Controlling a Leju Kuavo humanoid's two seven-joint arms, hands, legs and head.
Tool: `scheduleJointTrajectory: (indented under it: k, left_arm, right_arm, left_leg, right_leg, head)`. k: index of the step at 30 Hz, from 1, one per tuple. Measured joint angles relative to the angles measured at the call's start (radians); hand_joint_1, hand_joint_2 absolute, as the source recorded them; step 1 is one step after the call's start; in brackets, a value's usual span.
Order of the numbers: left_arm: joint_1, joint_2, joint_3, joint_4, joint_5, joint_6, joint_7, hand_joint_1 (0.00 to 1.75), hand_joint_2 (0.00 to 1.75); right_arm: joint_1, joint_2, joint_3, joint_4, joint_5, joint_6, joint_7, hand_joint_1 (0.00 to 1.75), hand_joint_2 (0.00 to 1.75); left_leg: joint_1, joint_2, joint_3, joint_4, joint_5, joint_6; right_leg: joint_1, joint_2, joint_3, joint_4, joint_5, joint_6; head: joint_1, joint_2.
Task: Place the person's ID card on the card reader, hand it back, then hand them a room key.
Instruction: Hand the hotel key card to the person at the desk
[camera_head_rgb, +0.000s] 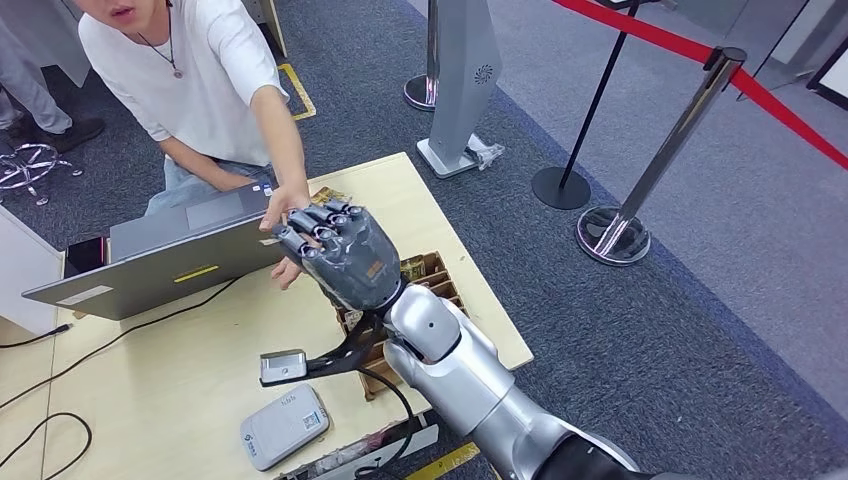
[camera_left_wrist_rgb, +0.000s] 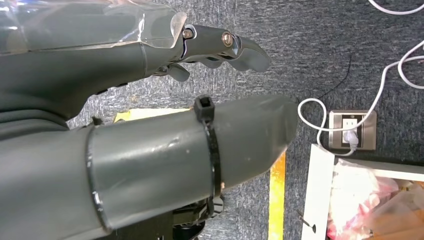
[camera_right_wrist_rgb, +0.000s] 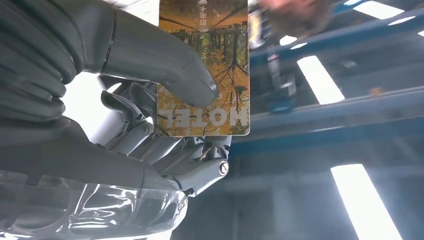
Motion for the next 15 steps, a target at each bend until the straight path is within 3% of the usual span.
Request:
scheduleJointTrajectory:
  k: [7,15]
  left_arm:
    - [0.000,0.000,-0.005,0.000,0.005,0.000,0.002,0.00,0.00]
    - [0.000,0.000,-0.005,0.000,0.017,0.000,0.004,0.00,0.00]
  right_arm:
    - [0.006,0.006,-0.020,-0.031,0.064,0.000,0.142,1.75,1.75]
    - [-0.006,0.001,0.023,-0.018,0.064,0.000,0.194,1.75,1.75]
  left_leg:
    - [0.000,0.000,0.000,0.000,0.000,0.000]
    - [0.000,0.000,0.000,0.000,0.000,0.000]
  right_leg:
    - [0.000,0.000,0.000,0.000,0.000,0.000]
    - [0.000,0.000,0.000,0.000,0.000,0.000]
  head:
    - [0.000,0.000]
    - [0.000,0.000]
